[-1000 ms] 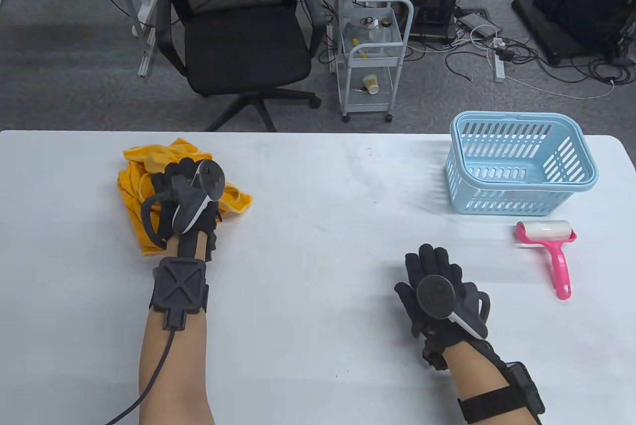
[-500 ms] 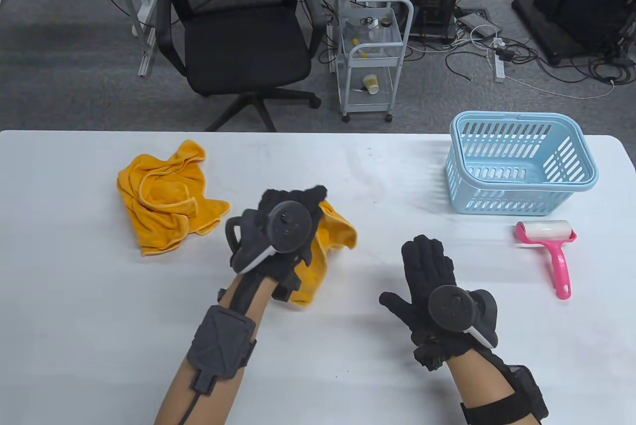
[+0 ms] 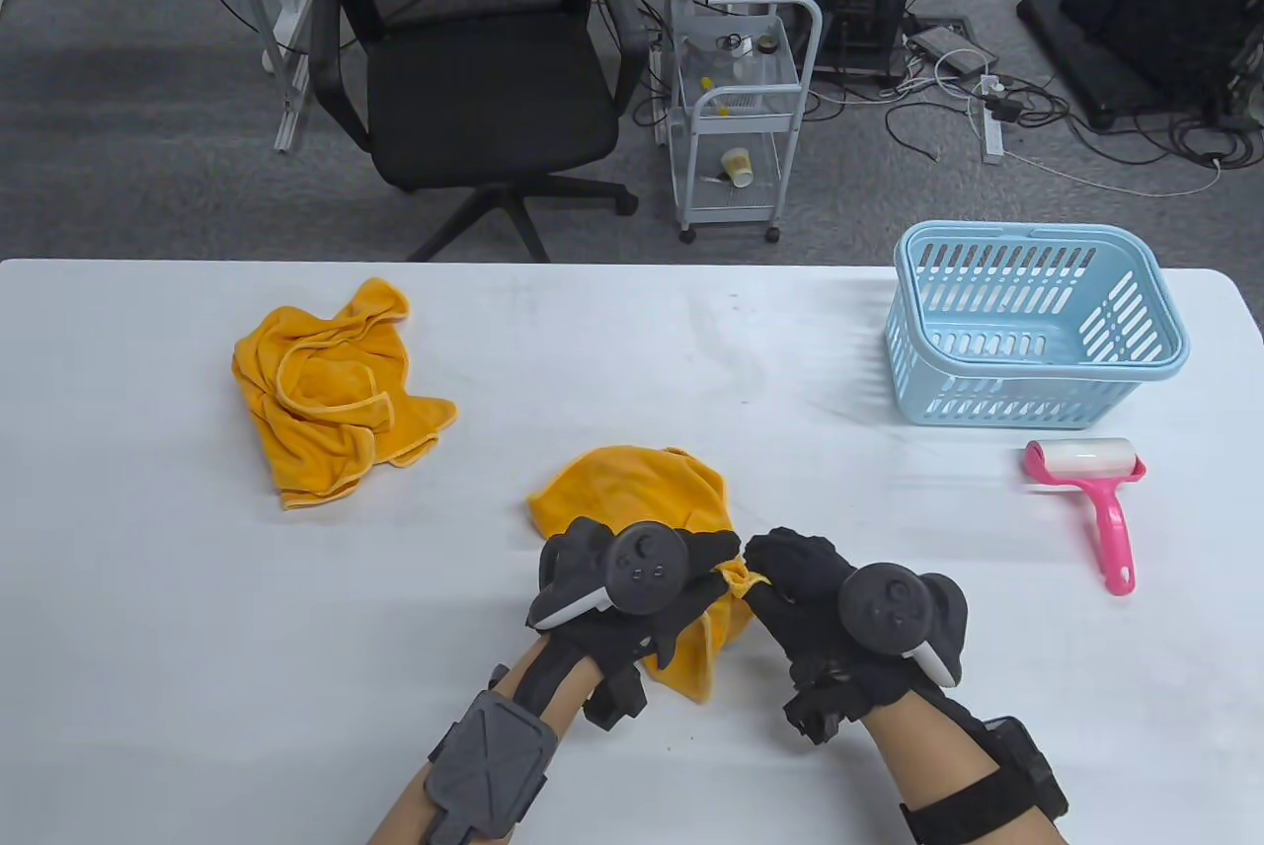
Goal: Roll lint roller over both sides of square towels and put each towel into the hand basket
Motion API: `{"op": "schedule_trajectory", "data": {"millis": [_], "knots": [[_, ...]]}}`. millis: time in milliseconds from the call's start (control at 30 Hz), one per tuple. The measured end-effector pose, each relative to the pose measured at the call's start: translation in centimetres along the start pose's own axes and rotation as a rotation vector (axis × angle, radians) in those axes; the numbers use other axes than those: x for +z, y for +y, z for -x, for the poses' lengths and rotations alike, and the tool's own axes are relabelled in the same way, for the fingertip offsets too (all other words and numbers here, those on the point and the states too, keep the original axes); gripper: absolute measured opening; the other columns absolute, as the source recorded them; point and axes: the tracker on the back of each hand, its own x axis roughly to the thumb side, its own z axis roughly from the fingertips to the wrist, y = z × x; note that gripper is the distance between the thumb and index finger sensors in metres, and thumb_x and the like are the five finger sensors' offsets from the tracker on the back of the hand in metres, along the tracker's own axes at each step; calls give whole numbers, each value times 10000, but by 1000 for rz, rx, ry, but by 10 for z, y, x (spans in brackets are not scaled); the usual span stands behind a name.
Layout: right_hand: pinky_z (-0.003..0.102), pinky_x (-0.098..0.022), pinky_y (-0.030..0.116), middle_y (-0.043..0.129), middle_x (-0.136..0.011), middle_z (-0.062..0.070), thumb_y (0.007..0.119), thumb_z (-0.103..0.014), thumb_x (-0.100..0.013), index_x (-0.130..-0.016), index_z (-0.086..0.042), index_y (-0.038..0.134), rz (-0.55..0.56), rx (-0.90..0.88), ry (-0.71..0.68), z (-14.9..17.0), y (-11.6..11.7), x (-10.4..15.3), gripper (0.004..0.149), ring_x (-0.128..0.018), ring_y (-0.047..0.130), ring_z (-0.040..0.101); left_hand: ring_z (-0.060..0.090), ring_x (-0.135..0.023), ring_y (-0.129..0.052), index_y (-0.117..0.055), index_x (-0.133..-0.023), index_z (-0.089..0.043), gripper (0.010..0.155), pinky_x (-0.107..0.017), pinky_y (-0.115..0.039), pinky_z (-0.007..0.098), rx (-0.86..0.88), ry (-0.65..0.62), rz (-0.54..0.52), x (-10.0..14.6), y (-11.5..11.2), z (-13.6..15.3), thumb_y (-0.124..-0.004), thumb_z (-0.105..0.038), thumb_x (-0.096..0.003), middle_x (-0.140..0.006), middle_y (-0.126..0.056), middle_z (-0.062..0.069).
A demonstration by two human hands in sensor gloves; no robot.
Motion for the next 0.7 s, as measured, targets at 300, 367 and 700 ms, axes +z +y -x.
{"op": "schedule_trajectory", "data": {"millis": [300,367,700], "knots": [[660,-648,606,858,-898,119,778,-443,-515,-758,-119,880,-18,-186,80,9,6,-2,418,-889,770,425,275,-800,-894,-571,-1034,-330,698,-714,-641,648,160,-50,107,3,-14,5,-882,-485,-428,-906,-821,-20],[658,-638,620,878,-876,115,786,-445,-510,-733,-102,891,-3,-148,68,4,7,-1,423,-877,787,422,260,-800,-874,-538,-1041,-332,755,-718,-635,646,88,-40,93,3,-19,1,-900,-513,-403,-892,-795,-43],[666,-634,614,891,-884,125,800,-456,-515,-738,-116,932,18,83,8,-7,5,2,428,-886,779,437,339,-864,-881,-590,-1034,-380,584,-704,-635,660,-140,21,55,7,-21,-2,-811,-438,-496,-984,-797,14]]}}
